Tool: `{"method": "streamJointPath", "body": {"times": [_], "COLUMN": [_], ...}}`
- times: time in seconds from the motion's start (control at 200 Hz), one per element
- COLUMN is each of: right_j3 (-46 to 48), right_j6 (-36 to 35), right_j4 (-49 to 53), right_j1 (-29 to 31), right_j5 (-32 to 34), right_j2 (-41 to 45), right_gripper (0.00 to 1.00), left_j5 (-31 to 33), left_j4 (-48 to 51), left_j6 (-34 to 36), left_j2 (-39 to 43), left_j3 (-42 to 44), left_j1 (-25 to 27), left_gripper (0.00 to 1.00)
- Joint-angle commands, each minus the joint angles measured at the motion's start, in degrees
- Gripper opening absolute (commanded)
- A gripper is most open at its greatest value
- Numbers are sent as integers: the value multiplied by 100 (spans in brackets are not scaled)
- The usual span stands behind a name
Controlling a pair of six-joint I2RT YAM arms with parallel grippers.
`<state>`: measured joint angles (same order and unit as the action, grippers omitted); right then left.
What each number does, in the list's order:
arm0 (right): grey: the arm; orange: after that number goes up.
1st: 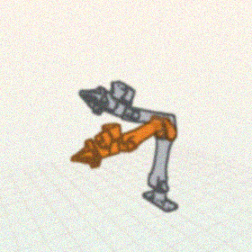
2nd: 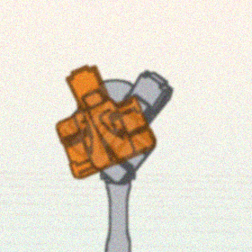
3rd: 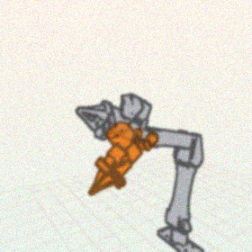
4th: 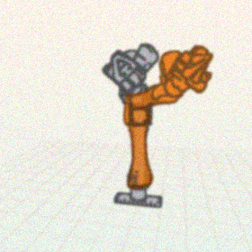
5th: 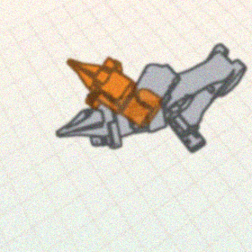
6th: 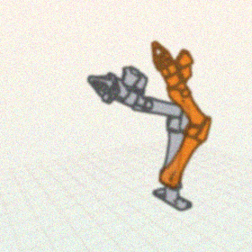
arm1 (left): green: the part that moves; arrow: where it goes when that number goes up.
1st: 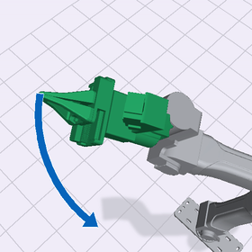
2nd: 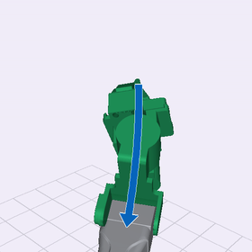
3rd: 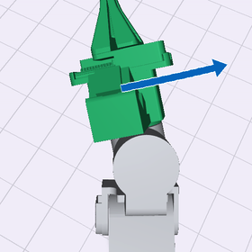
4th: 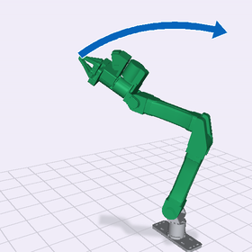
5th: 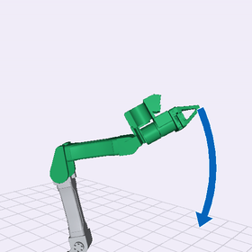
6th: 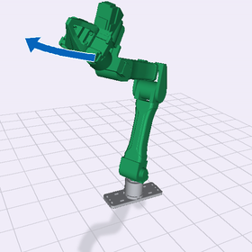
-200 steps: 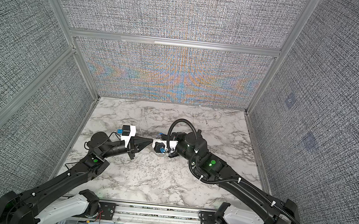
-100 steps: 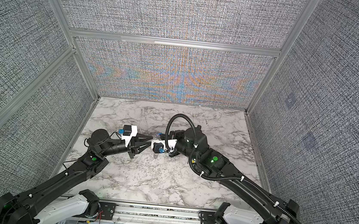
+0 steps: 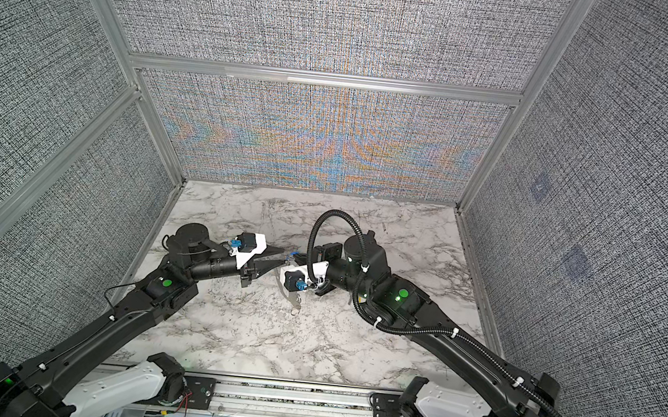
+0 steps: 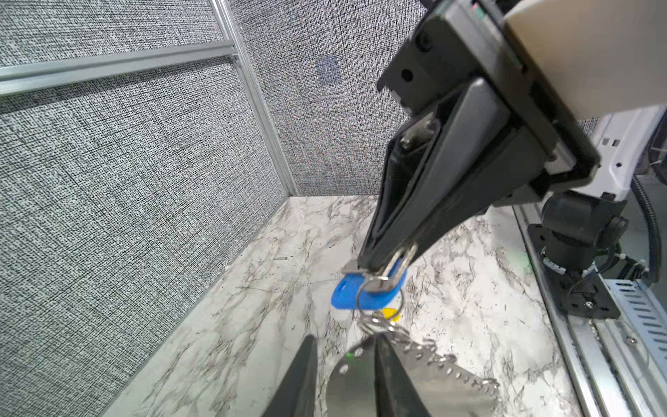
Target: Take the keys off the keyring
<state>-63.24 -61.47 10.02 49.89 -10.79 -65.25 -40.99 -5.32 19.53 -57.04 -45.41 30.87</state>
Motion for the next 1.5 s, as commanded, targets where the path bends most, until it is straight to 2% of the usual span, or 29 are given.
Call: {"method": "streamJointPath", "body": {"times": [0.0,0.4,0.75,0.916,1.141,1.491], "right_j3": [-65,-283,-249,-267,-252,-259], "right_j6": [-96,-626,-796,-829,-840,-792], "right_j4": [-51,274,252,214,59,-101], "right_j1": [12,56,133,165,175,179], "right_j5": [-106,-143,-107,-99,-4,-18], "right_j2": [-22,-102,-88,-110,-145,-211], "right_gripper": [0,0,0,0,0,0], "left_j5": [294,365,-145,-570,-1124,-1292], "left_j4": [307,779,1052,851,192,-767], "left_j6": [403,749,827,622,-51,-827], "left_j2": [79,36,-194,-418,-371,79], "left_j3": [-81,-446,-726,-652,-266,390], "left_j1": [-11,-182,-362,-363,-362,-341], "left_gripper": [30,32,33,33,33,33]}}
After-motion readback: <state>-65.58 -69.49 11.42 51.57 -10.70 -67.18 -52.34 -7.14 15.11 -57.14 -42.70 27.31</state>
